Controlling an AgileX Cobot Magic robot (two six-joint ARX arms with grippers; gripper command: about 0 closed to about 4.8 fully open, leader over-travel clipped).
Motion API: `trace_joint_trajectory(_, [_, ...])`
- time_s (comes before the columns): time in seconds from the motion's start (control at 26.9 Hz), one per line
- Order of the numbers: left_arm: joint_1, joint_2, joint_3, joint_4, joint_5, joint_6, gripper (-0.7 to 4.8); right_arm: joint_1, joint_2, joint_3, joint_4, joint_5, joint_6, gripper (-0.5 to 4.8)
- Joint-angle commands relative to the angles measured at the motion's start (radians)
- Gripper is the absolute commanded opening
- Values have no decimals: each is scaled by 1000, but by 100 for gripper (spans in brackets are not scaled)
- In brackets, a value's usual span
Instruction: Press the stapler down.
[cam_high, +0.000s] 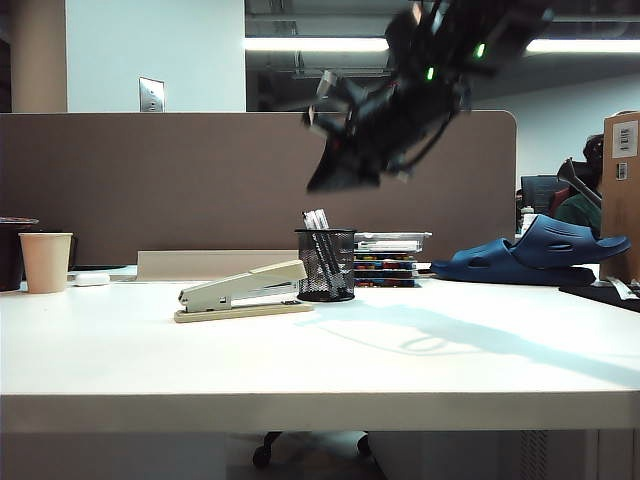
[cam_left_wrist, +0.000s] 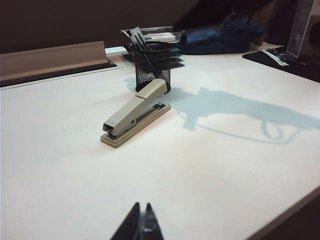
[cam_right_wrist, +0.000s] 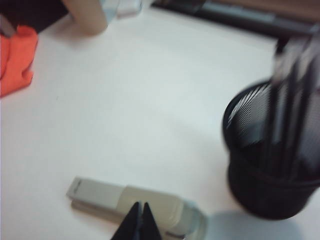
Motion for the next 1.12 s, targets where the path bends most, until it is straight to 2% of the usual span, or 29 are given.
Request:
trace_joint_trajectory(0.04, [0, 0, 2, 13, -27, 0, -6, -24, -107, 6, 16, 83, -75, -9])
trace_joint_trajectory(0.26, [0, 0, 2, 13, -167, 0, -6, -100, -263, 6, -20, 160, -122, -9])
trace_joint_trajectory(0.52, [0, 0, 2, 14, -201, 0, -6, -216, -400, 6, -103, 193, -192, -9])
trace_joint_trajectory(0.63, [0, 0, 2, 14, -212, 0, -6, -299, -481, 5, -166, 193, -200, -9])
trace_joint_trajectory(0.93, [0, 0, 2, 21, -353, 0, -6, -465, -636, 5, -301, 192, -200, -9])
trace_joint_trajectory(1.12, [0, 0, 2, 51, -365, -1, -6, -558, -787, -29, -407, 192, -198, -9])
